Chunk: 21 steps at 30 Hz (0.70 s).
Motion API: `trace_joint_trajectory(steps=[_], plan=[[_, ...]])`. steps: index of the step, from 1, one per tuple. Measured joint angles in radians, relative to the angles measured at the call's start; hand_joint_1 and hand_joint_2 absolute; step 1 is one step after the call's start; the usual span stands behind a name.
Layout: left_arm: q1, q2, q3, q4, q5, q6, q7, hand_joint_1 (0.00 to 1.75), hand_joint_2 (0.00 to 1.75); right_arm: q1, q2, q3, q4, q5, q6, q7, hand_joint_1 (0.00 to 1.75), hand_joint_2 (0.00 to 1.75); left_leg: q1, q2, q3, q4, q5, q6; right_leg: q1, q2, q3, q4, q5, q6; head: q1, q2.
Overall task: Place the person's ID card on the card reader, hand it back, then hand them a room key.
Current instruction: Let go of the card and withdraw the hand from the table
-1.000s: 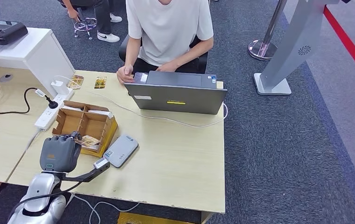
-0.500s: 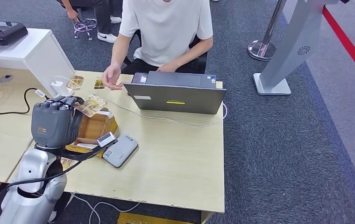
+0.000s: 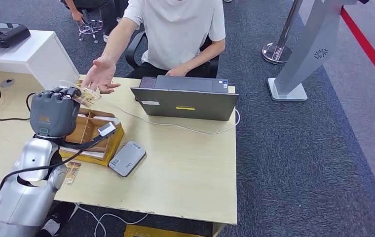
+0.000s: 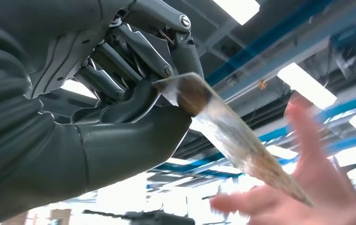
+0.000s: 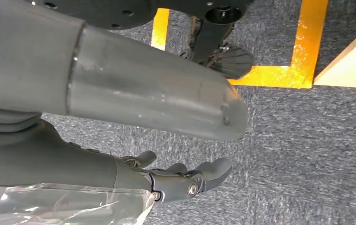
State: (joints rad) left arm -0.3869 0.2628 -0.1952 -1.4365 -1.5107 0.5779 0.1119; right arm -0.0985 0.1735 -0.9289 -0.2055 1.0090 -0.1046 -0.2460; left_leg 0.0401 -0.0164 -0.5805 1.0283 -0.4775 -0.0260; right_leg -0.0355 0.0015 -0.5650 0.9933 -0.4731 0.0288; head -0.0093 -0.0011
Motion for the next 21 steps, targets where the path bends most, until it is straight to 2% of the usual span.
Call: trace_joint_trajectory(steps=[4,10,14,21], plan=[[-0.106,0.031,0.023,0.262,-0.011,0.068,0.005,1.75,1.75,-0.005,0.000,0.007,0.000,0.004,-0.001,0.007,0.00,0.00,0.000,0.001,0.001,0.000,0.001,-0.001,0.000,0.002,0.000,0.001,0.002,-0.001,0.000,0.000],[-0.126,0.043,0.037,0.445,-0.009,0.095,0.014,1.75,1.75,-0.002,0.000,0.008,0.001,0.002,-0.003,0.008,0.00,0.00,0.000,0.001,-0.001,0.000,0.001,-0.001,0.000,0.002,-0.001,0.001,0.001,-0.001,0.000,0.000],[-0.126,0.043,0.040,0.490,-0.008,0.094,0.017,0.00,1.75,-0.001,0.000,0.008,0.002,0.002,-0.003,0.006,0.00,0.00,0.000,0.002,-0.002,0.000,0.001,-0.001,0.000,0.003,-0.002,0.001,0.001,-0.001,0.000,0.000],[-0.100,0.043,0.059,0.508,0.023,0.096,0.001,0.00,1.75,0.000,0.000,0.009,0.003,0.002,-0.005,0.005,0.00,0.00,0.000,0.002,-0.002,0.000,0.000,0.000,0.000,0.002,-0.003,0.000,0.001,-0.001,0.000,0.000]])
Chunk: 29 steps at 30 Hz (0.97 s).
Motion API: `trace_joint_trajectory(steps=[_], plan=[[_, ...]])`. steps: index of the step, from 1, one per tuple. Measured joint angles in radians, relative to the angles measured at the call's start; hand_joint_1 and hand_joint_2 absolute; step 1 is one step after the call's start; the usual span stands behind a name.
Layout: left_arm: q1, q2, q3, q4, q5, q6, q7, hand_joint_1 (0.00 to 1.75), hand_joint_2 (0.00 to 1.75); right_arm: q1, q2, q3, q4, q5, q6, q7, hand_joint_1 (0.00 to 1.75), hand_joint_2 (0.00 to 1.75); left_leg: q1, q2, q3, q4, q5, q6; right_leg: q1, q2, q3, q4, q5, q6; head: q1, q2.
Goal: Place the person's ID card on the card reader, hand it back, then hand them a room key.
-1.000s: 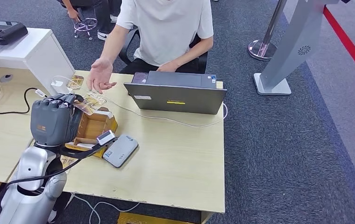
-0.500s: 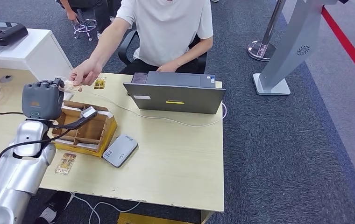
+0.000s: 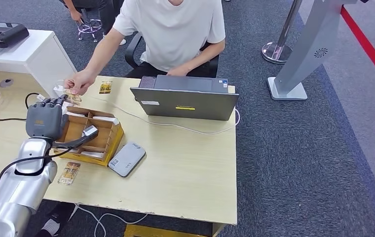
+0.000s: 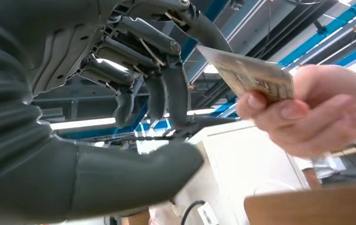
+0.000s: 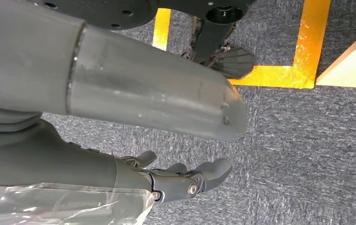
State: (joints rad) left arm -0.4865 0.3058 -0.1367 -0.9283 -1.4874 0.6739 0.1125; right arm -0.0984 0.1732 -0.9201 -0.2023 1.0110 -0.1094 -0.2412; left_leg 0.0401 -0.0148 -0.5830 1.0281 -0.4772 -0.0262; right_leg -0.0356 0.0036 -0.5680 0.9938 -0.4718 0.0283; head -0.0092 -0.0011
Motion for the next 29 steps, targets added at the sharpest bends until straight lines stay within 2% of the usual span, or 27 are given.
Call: trace_joint_trajectory(steps=[4,8,10,12,15,17,19,20,21,23,25,27,29], plan=[[0.068,-0.001,0.018,-0.064,0.057,-0.002,-0.034,0.00,1.75,0.005,0.000,0.000,0.000,-0.010,-0.005,-0.005,0.00,0.00,0.000,0.001,0.000,0.000,0.000,0.000,0.000,0.001,0.000,0.000,0.000,0.000,0.000,0.000],[0.183,0.002,0.044,-0.228,0.167,-0.031,-0.083,0.00,1.75,0.012,0.000,-0.003,0.000,-0.028,-0.007,-0.017,0.00,0.00,0.000,0.001,-0.001,0.000,-0.001,0.000,0.000,0.001,0.000,0.000,0.000,0.000,0.002,0.000],[0.272,0.010,0.067,-0.347,0.255,-0.049,-0.117,0.00,1.75,0.016,0.000,-0.008,0.000,-0.043,-0.007,-0.027,0.00,0.00,0.000,0.003,-0.001,0.000,-0.002,0.000,0.000,0.003,-0.001,0.000,-0.001,0.000,0.002,0.000],[0.394,0.015,0.106,-0.494,0.382,-0.068,-0.166,0.00,1.75,0.021,0.000,-0.018,0.000,-0.059,-0.007,-0.039,0.00,0.00,0.000,0.006,0.000,0.000,-0.004,-0.001,0.000,0.006,-0.001,0.000,-0.002,0.000,0.002,0.000],[0.590,0.001,0.211,-0.706,0.623,-0.134,-0.294,0.00,1.75,0.032,0.000,-0.036,0.000,-0.077,-0.009,-0.050,0.00,0.00,0.000,0.008,0.001,-0.001,-0.007,0.000,0.000,0.008,-0.001,0.000,-0.004,0.001,0.001,0.000],[0.686,-0.049,0.339,-0.816,0.798,-0.262,-0.431,0.00,1.75,0.038,0.000,-0.048,0.000,-0.085,-0.012,-0.054,0.00,0.00,0.000,0.007,0.000,-0.001,-0.008,0.000,0.000,0.007,-0.001,-0.001,-0.006,0.002,0.001,0.000],[0.722,-0.134,0.534,-0.891,0.940,-0.474,-0.569,0.00,1.75,0.041,0.000,-0.060,0.000,-0.090,-0.016,-0.057,0.00,0.00,0.000,0.006,0.000,-0.001,-0.008,0.000,0.000,0.005,0.000,-0.001,-0.007,0.003,0.002,0.000],[0.719,-0.180,0.652,-0.912,0.994,-0.590,-0.611,0.00,1.75,0.042,0.000,-0.066,0.000,-0.093,-0.019,-0.059,0.00,0.00,0.000,0.005,0.000,-0.001,-0.009,0.000,0.000,0.005,0.000,-0.001,-0.008,0.003,0.002,0.000],[0.703,-0.220,0.773,-0.922,1.050,-0.705,-0.625,0.00,1.75,0.043,0.000,-0.072,0.000,-0.097,-0.021,-0.060,0.00,0.00,0.000,0.005,0.000,-0.001,-0.009,0.000,0.000,0.005,0.000,-0.001,-0.008,0.002,0.002,0.000],[0.654,-0.285,1.009,-0.910,1.179,-0.913,-0.585,0.00,1.75,0.044,0.000,-0.086,0.000,-0.105,-0.028,-0.062,0.00,0.00,0.000,0.006,0.001,-0.001,-0.009,0.000,0.000,0.005,0.001,-0.001,-0.008,0.002,0.001,0.000],[0.600,-0.334,1.210,-0.853,1.311,-1.027,-0.510,0.00,1.75,0.046,0.000,-0.097,0.000,-0.107,-0.036,-0.060,0.00,0.00,0.000,0.005,0.002,-0.001,-0.009,0.000,0.000,0.005,0.001,-0.001,-0.008,0.002,0.001,0.000],[0.561,-0.373,1.358,-0.768,1.402,-1.013,-0.444,0.00,0.87,0.047,0.000,-0.103,0.000,-0.103,-0.045,-0.053,0.00,0.00,0.000,0.005,0.003,-0.001,-0.009,0.000,0.000,0.005,0.002,0.000,-0.008,0.002,0.000,0.000],[0.542,-0.396,1.442,-0.697,1.458,-0.954,-0.402,0.00,0.00,0.047,0.000,-0.105,0.000,-0.094,-0.055,-0.039,0.00,0.00,0.000,0.005,0.003,-0.001,-0.009,0.000,0.000,0.004,0.003,-0.001,-0.008,0.002,0.000,0.000]])
